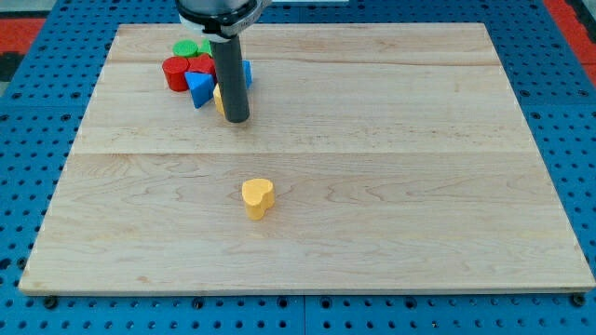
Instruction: Move the heart into the group of blocks
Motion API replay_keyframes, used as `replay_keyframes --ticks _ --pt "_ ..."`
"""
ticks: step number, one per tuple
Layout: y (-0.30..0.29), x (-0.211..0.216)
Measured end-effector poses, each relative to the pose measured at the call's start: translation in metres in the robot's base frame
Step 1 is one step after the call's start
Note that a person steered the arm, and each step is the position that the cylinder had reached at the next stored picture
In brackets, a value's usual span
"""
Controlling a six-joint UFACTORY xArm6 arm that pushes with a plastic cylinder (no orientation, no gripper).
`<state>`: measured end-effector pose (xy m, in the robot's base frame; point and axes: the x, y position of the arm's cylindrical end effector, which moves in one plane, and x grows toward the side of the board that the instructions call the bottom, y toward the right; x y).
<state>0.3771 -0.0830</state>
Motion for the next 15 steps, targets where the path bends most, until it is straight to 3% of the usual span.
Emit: replay_keyframes --ticks 2,3,4,5,6,7,8,10,11,12,14,15 --pt "0.007 0.002" --pt "0.104 0.027" --pt "0.113 0.083" --pt "0.130 0.173" --pt "0.041 0.201" --pt "-0.063 0.202" --pt "-0.076 0.176" --pt "0.055 0.146" --pt "0.062 0.067" --pt "0.081 0.054" --pt "0.051 -0.004" --pt "0.071 0.013"
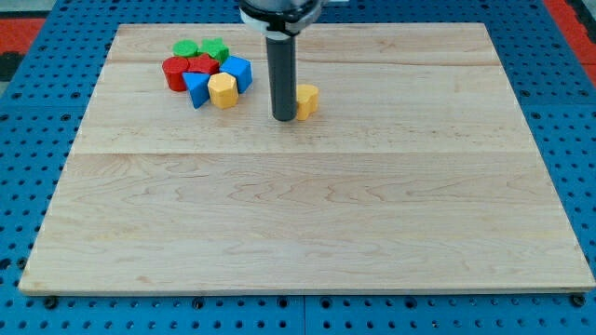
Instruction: Move the heart into the group of blocks
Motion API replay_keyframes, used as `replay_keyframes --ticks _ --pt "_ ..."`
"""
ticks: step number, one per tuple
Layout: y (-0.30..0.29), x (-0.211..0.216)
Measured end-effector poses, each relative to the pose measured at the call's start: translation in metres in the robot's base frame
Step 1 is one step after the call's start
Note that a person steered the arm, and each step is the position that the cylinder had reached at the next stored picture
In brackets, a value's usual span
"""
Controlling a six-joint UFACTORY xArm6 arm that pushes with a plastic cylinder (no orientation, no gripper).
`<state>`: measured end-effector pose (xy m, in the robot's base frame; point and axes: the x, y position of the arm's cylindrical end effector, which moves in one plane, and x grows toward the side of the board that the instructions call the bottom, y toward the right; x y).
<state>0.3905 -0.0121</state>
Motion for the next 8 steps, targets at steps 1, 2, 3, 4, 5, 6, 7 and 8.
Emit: replay_keyframes --ticks 1,2,3,4,5,6,7,8 --pt "0.010 0.011" --pt "0.045 -0.039" --pt "0.030 -0.064" --pt "0.033 -0.067" --pt "0.015 -0.075" --pt "0.002 -0.085" --pt "0.041 -0.057" --pt "0.006 -0.053"
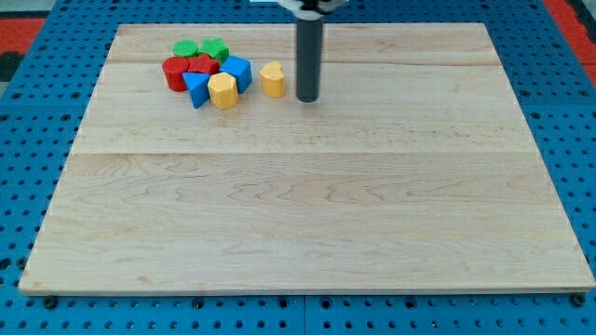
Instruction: Move the heart into the group of blocks
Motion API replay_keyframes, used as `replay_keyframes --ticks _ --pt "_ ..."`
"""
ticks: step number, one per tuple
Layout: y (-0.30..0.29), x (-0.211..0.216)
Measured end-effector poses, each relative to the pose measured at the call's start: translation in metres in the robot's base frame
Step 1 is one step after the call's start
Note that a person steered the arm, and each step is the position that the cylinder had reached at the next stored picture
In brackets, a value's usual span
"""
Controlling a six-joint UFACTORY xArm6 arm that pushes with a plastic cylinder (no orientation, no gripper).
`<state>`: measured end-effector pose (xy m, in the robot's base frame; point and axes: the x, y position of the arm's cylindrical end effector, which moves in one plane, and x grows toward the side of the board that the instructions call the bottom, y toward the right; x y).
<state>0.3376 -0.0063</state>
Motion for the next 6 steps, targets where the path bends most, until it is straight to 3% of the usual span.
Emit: replay_keyframes --ticks 2,3,4,6 --pt "-0.005 -0.056" --pt "0.055 -0.047" --pt "0.072 0.032" --pt "0.015 0.004"
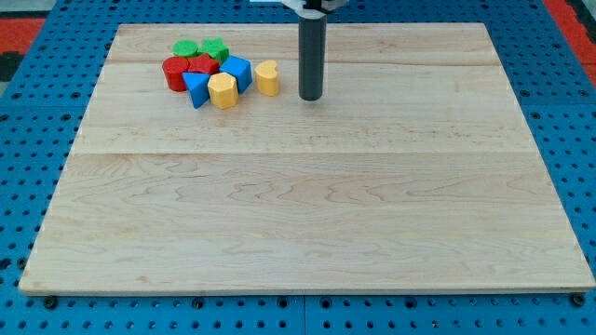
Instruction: Move the heart into the group of blocks
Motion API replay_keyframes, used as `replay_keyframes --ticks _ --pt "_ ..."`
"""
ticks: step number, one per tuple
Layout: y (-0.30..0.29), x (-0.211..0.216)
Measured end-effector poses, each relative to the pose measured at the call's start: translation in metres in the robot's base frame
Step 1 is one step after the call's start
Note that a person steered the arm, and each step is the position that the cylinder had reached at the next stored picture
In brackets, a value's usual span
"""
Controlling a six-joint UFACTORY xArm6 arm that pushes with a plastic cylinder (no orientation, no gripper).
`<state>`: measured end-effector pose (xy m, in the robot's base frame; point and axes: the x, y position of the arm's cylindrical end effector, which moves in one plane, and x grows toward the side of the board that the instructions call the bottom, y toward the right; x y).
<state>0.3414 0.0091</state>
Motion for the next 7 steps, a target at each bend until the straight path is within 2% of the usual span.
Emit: replay_keyframes --ticks 1,2,3,4,5,6,7 --pt "-0.011 0.010" --pt "-0.047 -0.014" --pt "-0.047 -0.043" --pt "-0.019 -0.057" --pt "-0.010 -0.093" --pt "-0.038 -0.110" --pt "-0.051 -0.094"
